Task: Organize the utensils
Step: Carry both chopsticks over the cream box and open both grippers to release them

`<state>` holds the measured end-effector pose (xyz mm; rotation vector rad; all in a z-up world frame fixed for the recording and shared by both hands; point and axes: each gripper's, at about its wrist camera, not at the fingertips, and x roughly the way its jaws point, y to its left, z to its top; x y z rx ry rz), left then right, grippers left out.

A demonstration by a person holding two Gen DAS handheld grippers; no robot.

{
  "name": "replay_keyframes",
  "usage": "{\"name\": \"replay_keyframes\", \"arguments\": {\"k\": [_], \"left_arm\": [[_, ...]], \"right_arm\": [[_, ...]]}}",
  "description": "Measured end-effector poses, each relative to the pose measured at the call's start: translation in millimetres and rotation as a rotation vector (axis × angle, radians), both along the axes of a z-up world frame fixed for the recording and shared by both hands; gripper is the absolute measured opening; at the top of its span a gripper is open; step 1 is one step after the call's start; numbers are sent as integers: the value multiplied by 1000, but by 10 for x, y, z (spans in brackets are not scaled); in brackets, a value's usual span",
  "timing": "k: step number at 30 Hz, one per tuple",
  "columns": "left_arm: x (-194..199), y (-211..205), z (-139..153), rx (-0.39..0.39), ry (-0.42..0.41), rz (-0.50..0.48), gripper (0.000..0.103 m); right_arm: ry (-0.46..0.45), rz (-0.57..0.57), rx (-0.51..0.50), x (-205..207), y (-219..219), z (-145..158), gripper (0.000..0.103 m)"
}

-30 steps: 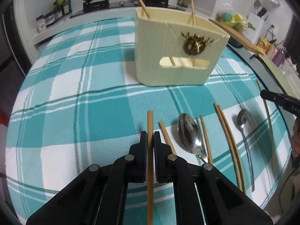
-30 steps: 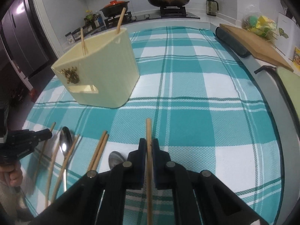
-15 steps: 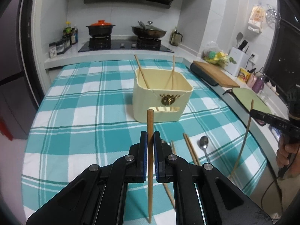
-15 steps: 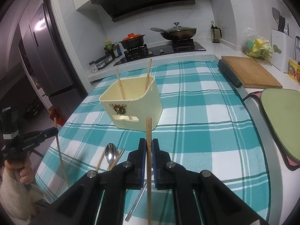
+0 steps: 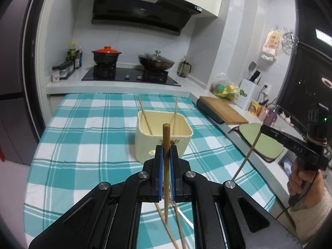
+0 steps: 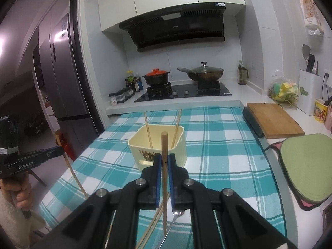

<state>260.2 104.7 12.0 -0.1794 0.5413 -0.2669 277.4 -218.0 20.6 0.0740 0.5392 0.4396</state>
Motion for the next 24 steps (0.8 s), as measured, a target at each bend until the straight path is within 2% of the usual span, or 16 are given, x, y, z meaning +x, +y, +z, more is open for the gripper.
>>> {"name": "replay_keyframes", "arguments": {"k": [5,9,13,16,19,24], "left_arm": [[265,19,401,-7,-65,8,4],[628,16,726,-15,-113,25,4],[1044,-20,890,-1,-159,64,4],[1414,-74,833,13,-148,92,4],[1799,-126,620,7,-81,95,4],[2270,-217,124,16,62,79,4]], "right_arm": [[-48,12,1,296,158,299,6],[-86,12,29,691,304,572,6],[-134,10,57,1028,462,773,6],[-178,10,47,1277,616,807,6],[-192,18,15,1500,769,701,6],[-28,51,-24,1980,957,230,6]]}}
